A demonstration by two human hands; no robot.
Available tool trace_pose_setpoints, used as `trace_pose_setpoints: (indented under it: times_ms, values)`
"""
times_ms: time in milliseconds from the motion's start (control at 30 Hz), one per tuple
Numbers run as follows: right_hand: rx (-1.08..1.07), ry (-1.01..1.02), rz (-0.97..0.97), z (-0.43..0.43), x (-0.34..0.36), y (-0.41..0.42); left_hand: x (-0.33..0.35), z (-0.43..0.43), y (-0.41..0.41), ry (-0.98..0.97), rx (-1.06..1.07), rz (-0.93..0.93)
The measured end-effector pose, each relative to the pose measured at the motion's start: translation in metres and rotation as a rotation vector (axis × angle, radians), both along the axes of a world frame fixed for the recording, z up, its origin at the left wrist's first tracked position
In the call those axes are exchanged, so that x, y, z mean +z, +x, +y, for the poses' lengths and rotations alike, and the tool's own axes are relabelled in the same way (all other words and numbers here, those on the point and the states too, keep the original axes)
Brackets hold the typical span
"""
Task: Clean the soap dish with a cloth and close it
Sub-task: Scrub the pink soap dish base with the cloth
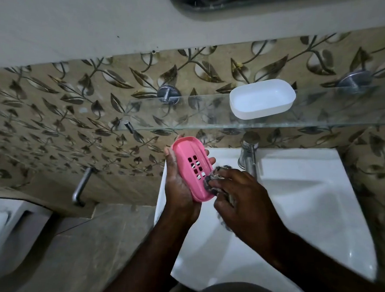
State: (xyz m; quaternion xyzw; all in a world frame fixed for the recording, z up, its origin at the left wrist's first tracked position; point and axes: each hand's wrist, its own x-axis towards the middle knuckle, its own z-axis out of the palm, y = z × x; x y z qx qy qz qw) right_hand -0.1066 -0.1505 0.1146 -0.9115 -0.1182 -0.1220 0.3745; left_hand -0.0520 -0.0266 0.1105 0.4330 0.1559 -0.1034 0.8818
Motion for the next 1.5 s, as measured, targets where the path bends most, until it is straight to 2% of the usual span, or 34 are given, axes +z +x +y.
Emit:
trace_pose_setpoints:
  times_ms: [133,233,367,533,733,867,1033,1200,1300,1367,1500]
  values:
    - [0.117,-0.089,-0.129,0.018,0.015,-0.009,0.003,-0.002,0.001,-0.007,-0.001,-0.016]
    - [0.099,-0.128,-0.173,0.015,0.021,0.012,0.008,0.001,0.006,-0.07,-0.007,-0.006]
    - [0.118,-0.191,-0.129,0.013,0.012,-0.009,0.013,0.006,0.012,-0.062,0.004,-0.02]
    - [0.086,-0.117,-0.109,0.008,0.022,0.015,0.013,-0.008,-0.003,-0.118,-0.067,0.07]
    - [0.149,-0.268,-0.097,0.007,0.017,-0.016,0.012,0.005,0.011,-0.059,-0.003,0.046]
    - [0.12,-0.195,-0.074,0.002,0.016,0.011,0.01,-0.006,-0.006,-0.095,-0.079,0.137]
    - [0.138,-0.155,-0.09,0.004,0.02,0.027,0.01,-0.007,-0.003,-0.11,-0.092,0.082]
    - [-0.046,0.448,0.098,-0.017,0.017,0.038,0.006,0.0,-0.002,-0.149,-0.121,0.018]
    - [-0.045,0.599,0.165,-0.03,0.021,0.03,0.0,0.002,-0.005,-0.151,-0.133,0.045]
    - [-0.016,0.556,0.168,-0.034,0.024,0.02,-0.001,0.001,-0.006,-0.175,-0.14,0.063]
    - [0.105,0.319,0.096,-0.024,0.02,-0.002,-0.001,-0.002,-0.006,-0.152,-0.167,0.112]
